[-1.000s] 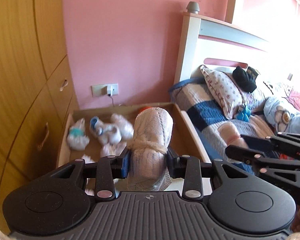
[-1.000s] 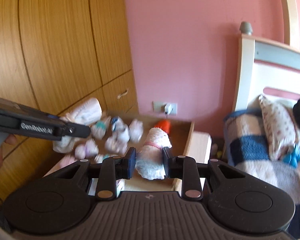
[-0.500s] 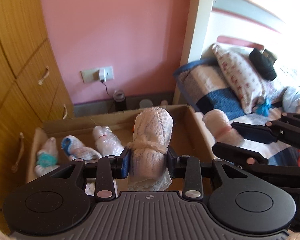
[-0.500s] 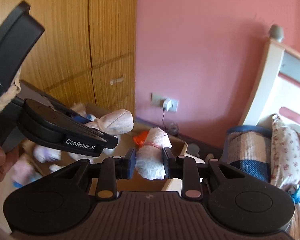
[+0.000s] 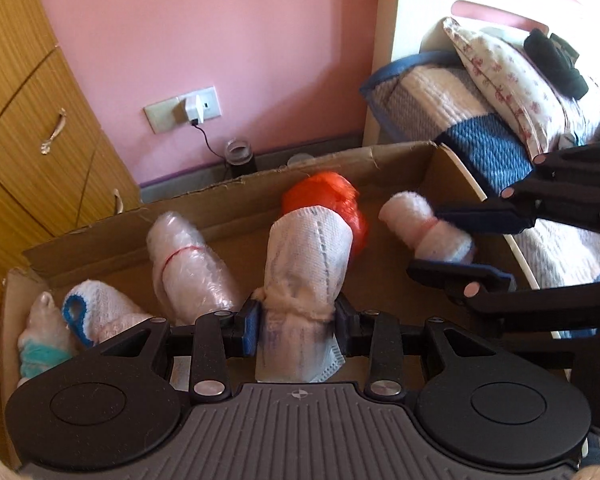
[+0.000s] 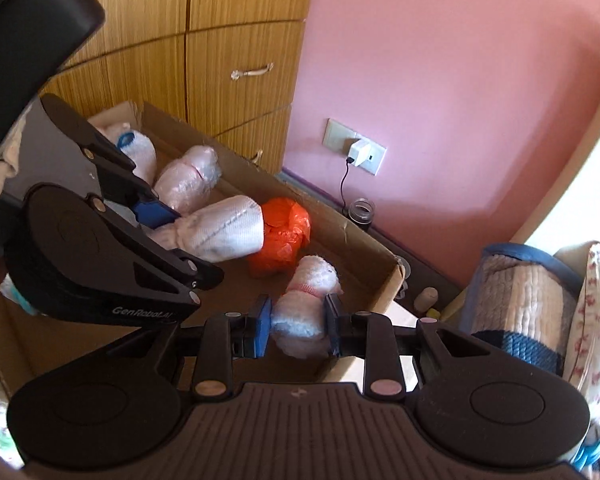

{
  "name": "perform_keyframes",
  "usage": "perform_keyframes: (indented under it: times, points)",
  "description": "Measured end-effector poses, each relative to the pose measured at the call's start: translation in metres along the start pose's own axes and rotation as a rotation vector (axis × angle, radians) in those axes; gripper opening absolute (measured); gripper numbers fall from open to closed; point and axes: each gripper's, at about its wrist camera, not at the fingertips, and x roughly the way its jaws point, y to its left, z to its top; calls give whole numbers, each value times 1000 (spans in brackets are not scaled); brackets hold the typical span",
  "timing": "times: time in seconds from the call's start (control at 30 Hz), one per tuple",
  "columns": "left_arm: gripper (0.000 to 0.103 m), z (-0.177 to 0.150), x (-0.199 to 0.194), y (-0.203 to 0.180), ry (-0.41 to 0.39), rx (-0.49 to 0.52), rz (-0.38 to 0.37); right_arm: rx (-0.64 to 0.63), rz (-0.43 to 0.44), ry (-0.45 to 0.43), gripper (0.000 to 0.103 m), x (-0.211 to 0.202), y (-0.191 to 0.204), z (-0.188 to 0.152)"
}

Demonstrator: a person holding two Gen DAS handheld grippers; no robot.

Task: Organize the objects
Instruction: 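Carry both held socks into the cardboard box and lower them, then open both grippers to release the socks in the box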

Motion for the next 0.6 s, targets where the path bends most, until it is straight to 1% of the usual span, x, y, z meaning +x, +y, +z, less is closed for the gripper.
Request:
perform_keyframes:
  times: [0.13, 0.2, 0.27, 0.33, 0.6]
  points:
    - [47, 3, 0, 1, 4, 2, 7, -14, -16, 2, 27, 0, 4, 2]
    - [55, 2, -1, 4, 6, -8, 15, -2, -18, 3, 30, -4, 6, 1]
    - [59, 0, -3, 5, 5, -8, 25, 7, -29, -2, 32, -8, 8, -1]
    - [59, -2, -5, 5, 7, -13, 31, 15, -39, -12, 35, -10, 7, -2]
    - [65, -6, -22, 2, -12, -12, 30, 37, -54, -32, 36, -32, 9, -3]
